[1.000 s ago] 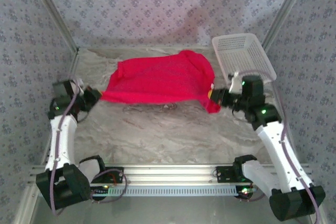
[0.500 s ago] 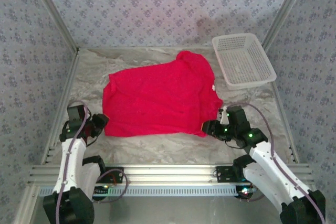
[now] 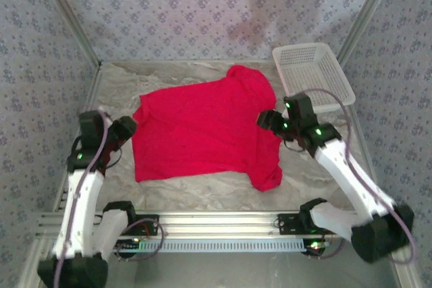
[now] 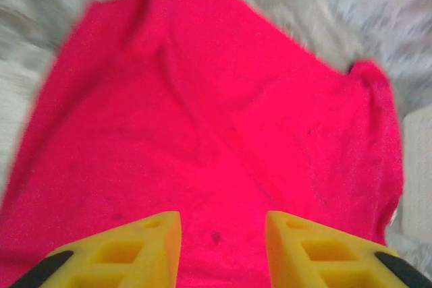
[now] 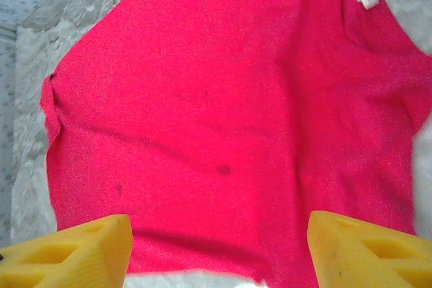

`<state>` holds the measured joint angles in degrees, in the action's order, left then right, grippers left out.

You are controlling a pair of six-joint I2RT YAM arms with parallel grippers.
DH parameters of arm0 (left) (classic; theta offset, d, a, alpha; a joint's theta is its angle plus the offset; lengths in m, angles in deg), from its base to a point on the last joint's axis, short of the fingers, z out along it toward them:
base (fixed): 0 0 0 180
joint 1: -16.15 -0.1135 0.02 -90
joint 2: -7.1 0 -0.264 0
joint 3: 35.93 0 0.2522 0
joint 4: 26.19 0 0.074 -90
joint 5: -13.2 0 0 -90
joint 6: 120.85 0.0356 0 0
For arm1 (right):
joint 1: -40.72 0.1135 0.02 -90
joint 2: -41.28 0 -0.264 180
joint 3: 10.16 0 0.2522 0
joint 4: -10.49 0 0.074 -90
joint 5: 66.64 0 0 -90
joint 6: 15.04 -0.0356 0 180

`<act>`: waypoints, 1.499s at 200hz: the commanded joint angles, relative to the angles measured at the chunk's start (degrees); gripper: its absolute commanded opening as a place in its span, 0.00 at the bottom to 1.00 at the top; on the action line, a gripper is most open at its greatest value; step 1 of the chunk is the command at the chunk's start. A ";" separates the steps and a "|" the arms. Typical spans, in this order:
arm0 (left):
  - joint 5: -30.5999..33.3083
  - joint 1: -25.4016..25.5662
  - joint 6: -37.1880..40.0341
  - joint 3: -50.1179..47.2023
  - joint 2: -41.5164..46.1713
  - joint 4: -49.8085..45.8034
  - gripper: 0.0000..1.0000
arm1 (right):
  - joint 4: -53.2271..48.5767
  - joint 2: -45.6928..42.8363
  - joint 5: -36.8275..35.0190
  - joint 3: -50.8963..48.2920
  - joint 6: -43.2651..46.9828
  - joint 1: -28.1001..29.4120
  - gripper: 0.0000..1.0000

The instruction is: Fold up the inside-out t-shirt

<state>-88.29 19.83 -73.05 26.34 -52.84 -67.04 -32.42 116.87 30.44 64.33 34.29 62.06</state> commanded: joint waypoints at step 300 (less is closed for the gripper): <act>20.85 1.22 15.07 64.96 -68.64 -26.05 0.40 | -10.87 41.92 -8.75 38.41 0.28 2.98 0.60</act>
<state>-75.31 23.02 -61.09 87.74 -117.43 -85.99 -39.31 155.01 20.14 98.29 33.42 63.81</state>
